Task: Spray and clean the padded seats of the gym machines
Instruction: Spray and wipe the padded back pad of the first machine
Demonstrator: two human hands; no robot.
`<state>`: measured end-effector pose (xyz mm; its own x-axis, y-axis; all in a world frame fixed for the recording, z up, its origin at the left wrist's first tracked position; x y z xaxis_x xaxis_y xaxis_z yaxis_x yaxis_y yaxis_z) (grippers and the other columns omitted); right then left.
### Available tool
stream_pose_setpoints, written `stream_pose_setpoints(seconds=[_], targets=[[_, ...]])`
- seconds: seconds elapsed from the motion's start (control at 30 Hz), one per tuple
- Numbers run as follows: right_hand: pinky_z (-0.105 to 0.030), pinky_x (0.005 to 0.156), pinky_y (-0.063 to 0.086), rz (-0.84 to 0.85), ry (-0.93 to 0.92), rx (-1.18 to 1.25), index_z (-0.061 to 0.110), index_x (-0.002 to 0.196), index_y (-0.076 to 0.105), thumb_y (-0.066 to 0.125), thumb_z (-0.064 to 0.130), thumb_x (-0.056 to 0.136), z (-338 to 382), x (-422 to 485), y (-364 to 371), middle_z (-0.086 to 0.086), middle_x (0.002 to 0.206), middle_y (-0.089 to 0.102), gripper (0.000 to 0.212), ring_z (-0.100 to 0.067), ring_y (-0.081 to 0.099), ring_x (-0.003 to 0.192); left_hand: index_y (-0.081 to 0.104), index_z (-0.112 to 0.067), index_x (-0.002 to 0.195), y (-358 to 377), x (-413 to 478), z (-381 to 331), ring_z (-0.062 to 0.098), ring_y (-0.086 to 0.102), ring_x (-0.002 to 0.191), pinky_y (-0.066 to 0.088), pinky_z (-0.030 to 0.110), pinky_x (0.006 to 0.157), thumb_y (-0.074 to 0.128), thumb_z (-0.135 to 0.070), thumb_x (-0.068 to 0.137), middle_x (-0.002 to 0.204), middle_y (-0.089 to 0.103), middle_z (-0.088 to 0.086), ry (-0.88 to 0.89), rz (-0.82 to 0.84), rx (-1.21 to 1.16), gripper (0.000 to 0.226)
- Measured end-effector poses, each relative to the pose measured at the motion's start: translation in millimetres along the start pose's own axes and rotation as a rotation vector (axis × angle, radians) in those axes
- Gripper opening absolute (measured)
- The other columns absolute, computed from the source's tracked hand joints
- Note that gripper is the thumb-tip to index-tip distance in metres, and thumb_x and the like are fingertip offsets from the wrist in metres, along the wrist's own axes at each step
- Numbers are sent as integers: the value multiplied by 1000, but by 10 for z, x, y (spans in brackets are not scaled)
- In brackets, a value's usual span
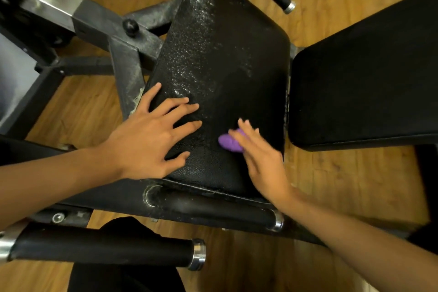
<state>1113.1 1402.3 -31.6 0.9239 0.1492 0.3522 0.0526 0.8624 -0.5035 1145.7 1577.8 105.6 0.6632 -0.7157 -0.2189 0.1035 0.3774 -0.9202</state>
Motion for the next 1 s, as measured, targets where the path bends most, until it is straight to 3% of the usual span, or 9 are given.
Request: stream_pose_setpoints(seconds=[0.13, 0.2, 0.33, 0.47, 0.83, 1.0], targets=[[-45, 122, 28, 259, -221, -81, 18, 149, 45, 60, -1, 93, 7, -339, -53, -6, 162, 31, 61, -20, 24, 151, 58, -23, 143, 13, 9, -1, 31, 36, 147, 12, 70, 119, 44, -63, 89, 155, 46, 10, -16, 12, 34, 69], [-41, 124, 23, 281, -255, -93, 18, 150, 43, 57, 1, 94, -18, -176, -51, -7, 162, 29, 60, -21, 22, 152, 58, -23, 143, 17, 16, 2, 32, 36, 147, 11, 71, 118, 44, -64, 88, 155, 46, 11, -24, 15, 41, 69], [-40, 124, 21, 110, -176, -87, 16, 150, 40, 57, -5, 94, -72, 303, -37, -10, 161, 30, 63, -24, 23, 152, 58, -23, 144, 17, 30, 6, 34, 36, 147, 11, 72, 118, 44, -64, 88, 155, 46, 10, -29, 23, 43, 70], [-43, 124, 21, -17, -86, -69, 12, 150, 42, 47, 3, 99, -203, 755, -19, -13, 160, 32, 52, -26, 23, 151, 55, -24, 146, 35, 41, 17, 34, 34, 148, 11, 73, 117, 43, -65, 89, 158, 42, 10, -37, 52, 60, 72], [-46, 125, 16, -115, 261, -113, 22, 153, 38, 40, 3, 103, -847, 2219, -222, -13, 162, 29, 54, -31, 15, 152, 54, -25, 147, 19, 42, 17, 33, 33, 149, 11, 72, 117, 48, -66, 89, 158, 42, 8, -40, 67, 45, 72], [-40, 125, 18, -186, 280, -113, 20, 151, 43, 41, 5, 103, -667, 1903, -157, -14, 159, 34, 51, -28, 23, 151, 53, -26, 147, 4, 36, 13, 31, 32, 150, 11, 72, 117, 46, -67, 89, 158, 42, 7, -46, 86, 49, 72]])
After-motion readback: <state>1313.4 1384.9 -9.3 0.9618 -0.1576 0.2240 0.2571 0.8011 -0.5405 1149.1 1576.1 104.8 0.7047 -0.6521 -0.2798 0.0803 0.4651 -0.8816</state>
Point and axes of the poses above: each hand's wrist, its own x-axis towards the middle knuckle, its own y-axis out of the palm, z = x × y, the point moved 7 cm from there along x, towards the middle knuckle
